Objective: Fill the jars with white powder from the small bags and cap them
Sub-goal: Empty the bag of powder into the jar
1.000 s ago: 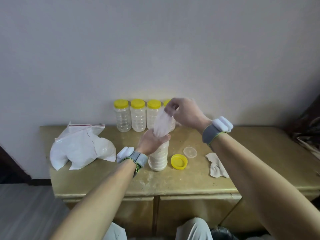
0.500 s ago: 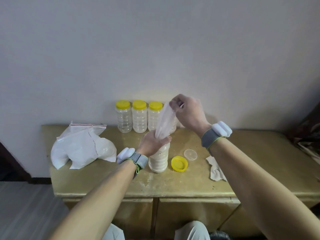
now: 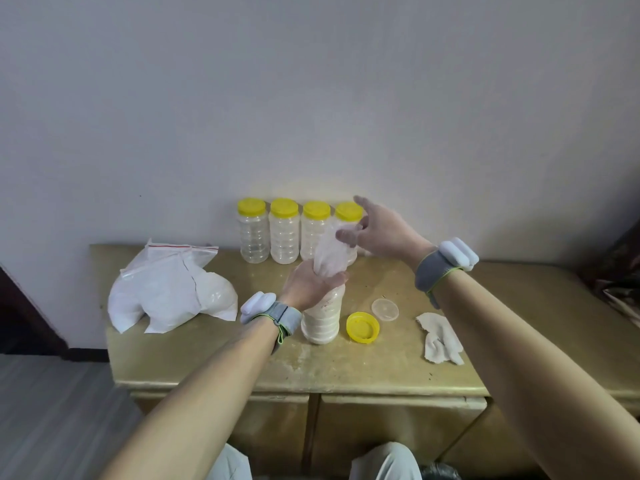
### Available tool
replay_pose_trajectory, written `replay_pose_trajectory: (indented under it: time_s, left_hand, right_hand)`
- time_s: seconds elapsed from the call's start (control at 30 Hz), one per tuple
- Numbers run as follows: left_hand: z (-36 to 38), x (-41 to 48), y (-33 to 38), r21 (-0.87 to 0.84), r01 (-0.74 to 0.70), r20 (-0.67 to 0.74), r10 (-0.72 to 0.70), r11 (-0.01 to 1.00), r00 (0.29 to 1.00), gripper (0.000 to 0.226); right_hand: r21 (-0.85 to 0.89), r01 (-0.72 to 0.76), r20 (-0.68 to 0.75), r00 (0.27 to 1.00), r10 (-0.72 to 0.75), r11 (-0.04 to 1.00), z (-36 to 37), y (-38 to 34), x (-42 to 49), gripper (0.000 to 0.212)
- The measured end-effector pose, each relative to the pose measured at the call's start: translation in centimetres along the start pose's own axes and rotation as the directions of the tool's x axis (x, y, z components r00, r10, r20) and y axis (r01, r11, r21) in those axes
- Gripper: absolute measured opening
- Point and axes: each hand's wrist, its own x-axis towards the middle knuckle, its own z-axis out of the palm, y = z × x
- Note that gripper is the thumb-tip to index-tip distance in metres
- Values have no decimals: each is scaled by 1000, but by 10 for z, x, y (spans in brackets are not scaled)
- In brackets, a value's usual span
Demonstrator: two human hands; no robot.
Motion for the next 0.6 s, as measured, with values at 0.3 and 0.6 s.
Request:
replay_pose_trajectory:
  time_s: [0.3, 0.6]
  left_hand:
    - [-1, 0, 0, 33, 5, 16, -5, 999, 1000, 62]
    - [-1, 0, 1, 56, -5, 31, 3, 998, 1000, 57]
  right_hand:
    - [-19, 67, -44, 997, -68, 998, 2, 2, 4, 22]
    - [-13, 121, -286, 951, -120, 993, 1, -1, 3, 13]
